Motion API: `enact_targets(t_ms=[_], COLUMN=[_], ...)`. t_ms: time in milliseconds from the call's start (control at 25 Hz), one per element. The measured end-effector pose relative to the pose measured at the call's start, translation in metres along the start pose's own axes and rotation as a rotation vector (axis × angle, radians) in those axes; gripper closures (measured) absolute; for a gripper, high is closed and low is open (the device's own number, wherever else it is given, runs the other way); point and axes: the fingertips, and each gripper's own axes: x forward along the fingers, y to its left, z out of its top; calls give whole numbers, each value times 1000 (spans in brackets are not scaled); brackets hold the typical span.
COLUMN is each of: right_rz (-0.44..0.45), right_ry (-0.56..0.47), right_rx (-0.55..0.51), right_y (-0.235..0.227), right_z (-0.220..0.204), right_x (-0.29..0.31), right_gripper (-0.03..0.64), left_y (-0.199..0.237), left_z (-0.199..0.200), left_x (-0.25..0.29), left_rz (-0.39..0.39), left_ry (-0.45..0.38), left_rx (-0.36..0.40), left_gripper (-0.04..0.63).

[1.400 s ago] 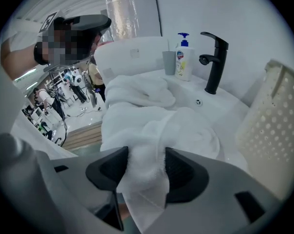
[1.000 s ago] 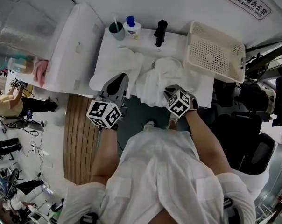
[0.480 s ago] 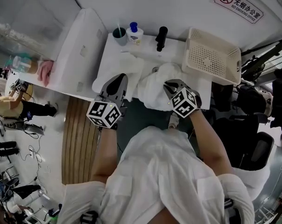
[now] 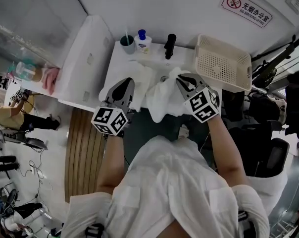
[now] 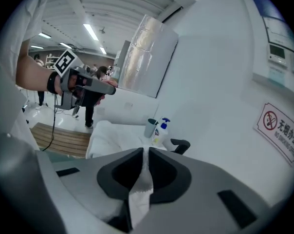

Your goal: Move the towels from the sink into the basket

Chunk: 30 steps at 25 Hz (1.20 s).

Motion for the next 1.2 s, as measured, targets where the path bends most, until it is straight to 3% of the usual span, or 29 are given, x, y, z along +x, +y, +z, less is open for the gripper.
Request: enact_targets(t_ms=[920,1040,1200], right_rz=[-113,-121,-100], right_ry=[-355,-360,-285], right_rx=[139,135,145], right_y=[-93,-101,-89], right_z=[123,127,94], right_x=[-93,-100,-84], right_gripper=[565,565,565], left_y=[-24,-29,-35], left_z=[42,44,38], left_x=[20,23,24], left_rz=[-81,-90,-91], left_ry=[-43,-42,-24], left_rx=[67,74,76], left_gripper=[575,574,574])
